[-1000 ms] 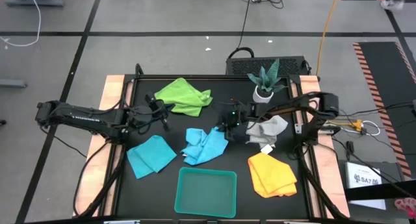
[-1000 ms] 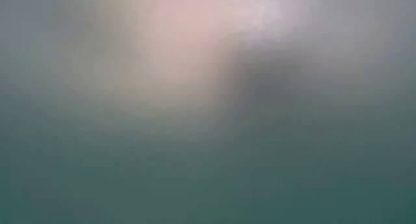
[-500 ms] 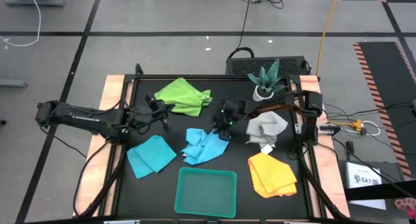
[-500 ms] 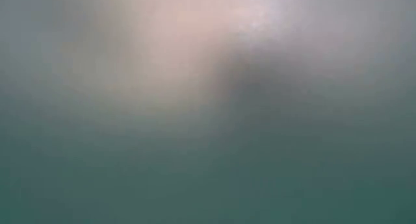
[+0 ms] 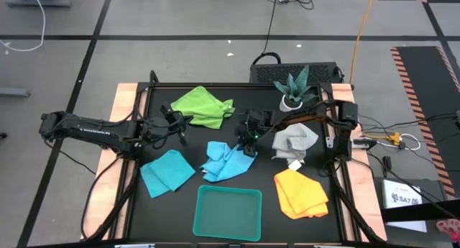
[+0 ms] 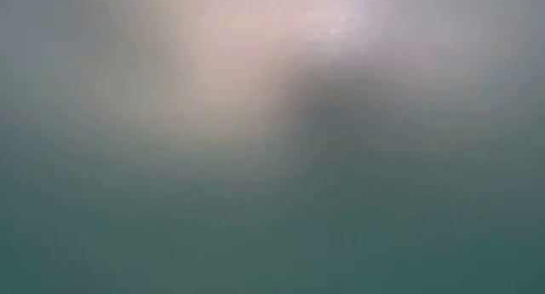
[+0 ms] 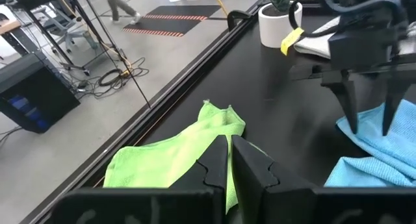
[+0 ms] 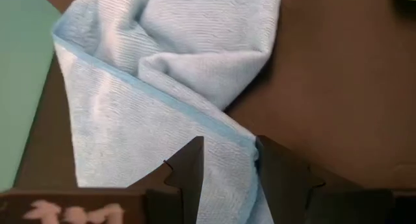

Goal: Fold microfiber towels
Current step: Fold the right blue microfiber cloth

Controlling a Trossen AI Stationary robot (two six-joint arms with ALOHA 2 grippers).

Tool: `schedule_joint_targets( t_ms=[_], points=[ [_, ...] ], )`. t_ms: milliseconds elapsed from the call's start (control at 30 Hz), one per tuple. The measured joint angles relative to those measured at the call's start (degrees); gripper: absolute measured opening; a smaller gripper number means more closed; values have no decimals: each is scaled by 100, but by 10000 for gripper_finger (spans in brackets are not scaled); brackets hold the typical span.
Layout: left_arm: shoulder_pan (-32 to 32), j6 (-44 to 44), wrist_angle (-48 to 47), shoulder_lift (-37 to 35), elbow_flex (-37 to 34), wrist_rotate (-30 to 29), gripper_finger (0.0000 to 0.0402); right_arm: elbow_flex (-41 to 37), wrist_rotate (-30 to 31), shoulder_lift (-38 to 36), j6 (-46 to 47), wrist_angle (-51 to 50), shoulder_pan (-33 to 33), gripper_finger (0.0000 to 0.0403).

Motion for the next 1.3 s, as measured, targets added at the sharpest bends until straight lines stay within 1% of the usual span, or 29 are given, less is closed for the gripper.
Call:
schedule_joint_targets(
  t_ms=[200,367,500,567,933,1200,1233,1300],
  points=[
    [0,-7,-28,1,0,3,24,-4,3,-267,-78,-252,76,132],
    [0,-7,-29,1,0,1,24,-4,63,-332,-109,-378,80,132],
    [0,-20,-31,1,0,10,24,-4,519,-332,-303,-502,82,132],
    [0,-20,-29,1,0,33,24,-4,634,-331,-336,-553,81,132],
    [0,-20,-31,1,0,43,24,-7,623,-297,-339,-531,238,132],
    [0,-29,-31,1,0,43,24,-7,634,-297,-339,-292,414,132],
    [0,-41,-31,1,0,43,24,-7,656,-297,-339,-292,427,132],
    [0,-45,-31,1,0,43,24,-7,883,-297,-349,-287,481,132]
  ],
)
